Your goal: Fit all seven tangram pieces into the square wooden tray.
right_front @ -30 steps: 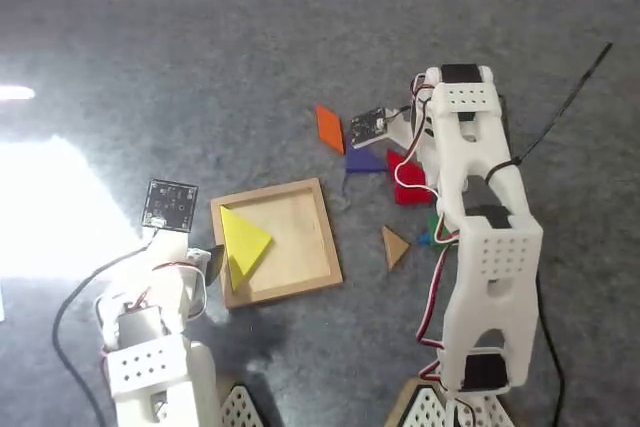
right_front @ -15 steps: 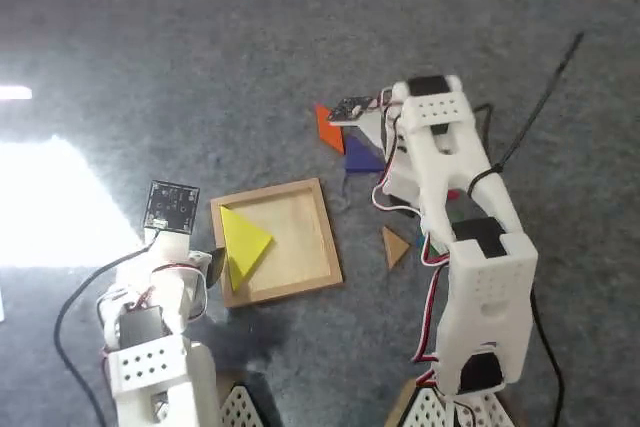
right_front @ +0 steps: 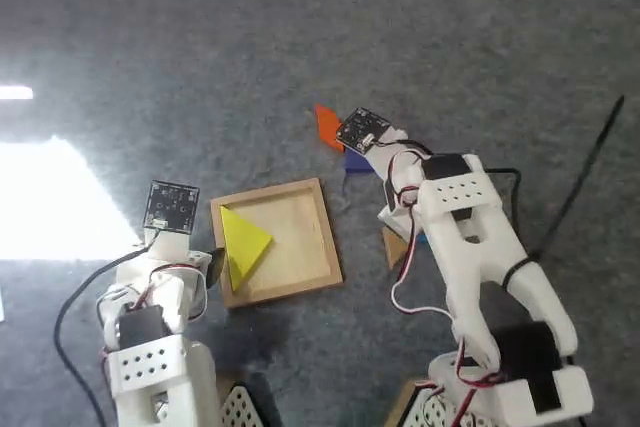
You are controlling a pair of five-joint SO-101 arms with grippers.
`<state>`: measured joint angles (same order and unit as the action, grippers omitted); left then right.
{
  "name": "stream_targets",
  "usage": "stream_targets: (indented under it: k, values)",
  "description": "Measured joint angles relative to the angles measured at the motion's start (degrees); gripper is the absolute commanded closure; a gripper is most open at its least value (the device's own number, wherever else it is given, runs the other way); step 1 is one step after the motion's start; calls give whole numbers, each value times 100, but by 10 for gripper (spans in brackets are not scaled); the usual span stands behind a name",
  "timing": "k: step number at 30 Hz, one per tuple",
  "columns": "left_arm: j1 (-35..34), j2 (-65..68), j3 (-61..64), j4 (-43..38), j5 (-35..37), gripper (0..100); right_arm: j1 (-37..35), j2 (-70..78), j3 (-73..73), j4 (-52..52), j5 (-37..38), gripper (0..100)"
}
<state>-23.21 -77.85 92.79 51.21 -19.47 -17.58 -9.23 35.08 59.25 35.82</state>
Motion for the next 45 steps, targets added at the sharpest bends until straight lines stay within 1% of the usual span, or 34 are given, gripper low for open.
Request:
stream_targets:
  k: [2,3,5,8,9,14,20,24,34,36,40,45]
  values:
    - [9,0,0,0,0,684,35,211,-62,0,97,469]
    - [9,0,0,0,0,684,70,378,-141,0,167,459]
    - [0,0,0,0,0,684,97,686,-316,0,264,482]
    - [0,0,0,0,0,684,97,1160,-624,0,281,547]
    - [9,0,0,0,0,684,97,1301,-738,-18,281,552]
    - [0,0,0,0,0,684,97,1916,-1477,-18,281,496]
    - [0,0,0,0,0,684,97,2602,-1960,-18,273,497]
    - [0,0,0,0,0,684,97,3007,-2312,-9,132,497]
    - [0,0,0,0,0,684,97,3473,-2971,457,97,501]
    - [0,0,0,0,0,684,97,3560,-3103,598,97,540]
    - [0,0,0,0,0,684,97,3710,-3341,818,97,650]
    - [9,0,0,0,0,684,97,3719,-3376,862,97,728]
